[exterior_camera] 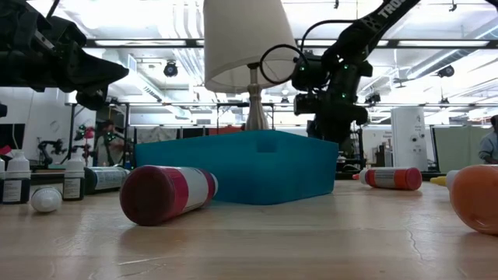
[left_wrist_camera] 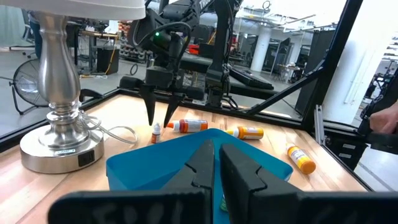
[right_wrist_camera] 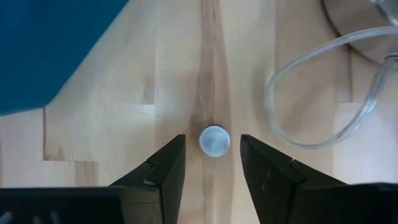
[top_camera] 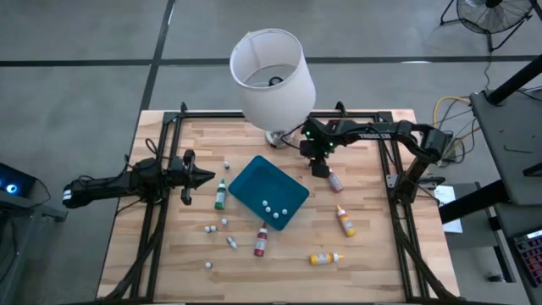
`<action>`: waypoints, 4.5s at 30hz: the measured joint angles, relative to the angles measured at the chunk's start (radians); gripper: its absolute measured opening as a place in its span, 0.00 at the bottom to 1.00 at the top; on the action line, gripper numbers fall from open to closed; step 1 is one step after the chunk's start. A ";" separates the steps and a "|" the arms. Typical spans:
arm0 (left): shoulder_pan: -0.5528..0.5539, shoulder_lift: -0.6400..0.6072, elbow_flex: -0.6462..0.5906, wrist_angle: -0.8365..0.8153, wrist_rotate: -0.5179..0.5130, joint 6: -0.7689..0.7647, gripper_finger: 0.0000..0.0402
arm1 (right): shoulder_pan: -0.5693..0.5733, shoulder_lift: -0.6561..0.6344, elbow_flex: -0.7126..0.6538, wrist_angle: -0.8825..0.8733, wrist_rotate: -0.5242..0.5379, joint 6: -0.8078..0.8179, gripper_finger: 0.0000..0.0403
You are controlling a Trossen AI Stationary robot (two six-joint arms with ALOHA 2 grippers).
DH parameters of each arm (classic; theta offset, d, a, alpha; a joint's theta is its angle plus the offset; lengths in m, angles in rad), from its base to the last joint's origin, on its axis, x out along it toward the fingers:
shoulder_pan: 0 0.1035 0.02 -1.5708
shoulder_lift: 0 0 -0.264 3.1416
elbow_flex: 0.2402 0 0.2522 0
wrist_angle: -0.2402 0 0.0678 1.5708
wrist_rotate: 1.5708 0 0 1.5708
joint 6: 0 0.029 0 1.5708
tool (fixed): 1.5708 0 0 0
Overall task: Pick & Place food coloring
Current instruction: Put the small orange food coloring bottle into the blue container
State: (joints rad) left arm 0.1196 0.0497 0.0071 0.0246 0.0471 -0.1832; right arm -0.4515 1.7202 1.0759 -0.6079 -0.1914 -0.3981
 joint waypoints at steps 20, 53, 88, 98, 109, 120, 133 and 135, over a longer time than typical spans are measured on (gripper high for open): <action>0.000 0.000 0.000 0.000 0.000 0.000 0.00 | 0.000 0.004 -0.006 -0.006 0.007 -0.043 0.36; 0.000 0.000 0.000 0.000 0.000 0.000 0.00 | 0.006 0.004 -0.061 0.111 -0.027 -0.043 0.31; 0.000 0.000 0.000 0.000 0.000 0.000 0.00 | 0.012 -0.046 -0.067 0.085 -0.011 -0.039 0.11; 0.000 0.000 0.000 0.000 0.000 0.000 0.00 | 0.039 -0.148 -0.067 0.052 -0.008 -0.003 0.11; 0.000 0.000 0.000 0.000 0.000 0.000 0.00 | 0.140 -0.216 -0.066 0.047 -0.008 0.068 0.11; 0.000 0.000 0.000 0.000 0.000 0.000 0.00 | 0.239 -0.184 0.040 0.036 0.011 0.108 0.11; 0.000 0.000 0.000 0.000 0.000 0.000 0.00 | 0.379 -0.078 0.175 0.036 0.011 0.130 0.12; 0.000 0.000 0.000 0.000 0.000 0.000 0.00 | 0.400 -0.057 0.197 0.033 0.010 0.129 0.12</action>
State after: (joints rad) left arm 0.1196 0.0498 0.0071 0.0246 0.0471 -0.1829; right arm -0.0520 1.6631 1.2730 -0.5750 -0.1811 -0.2694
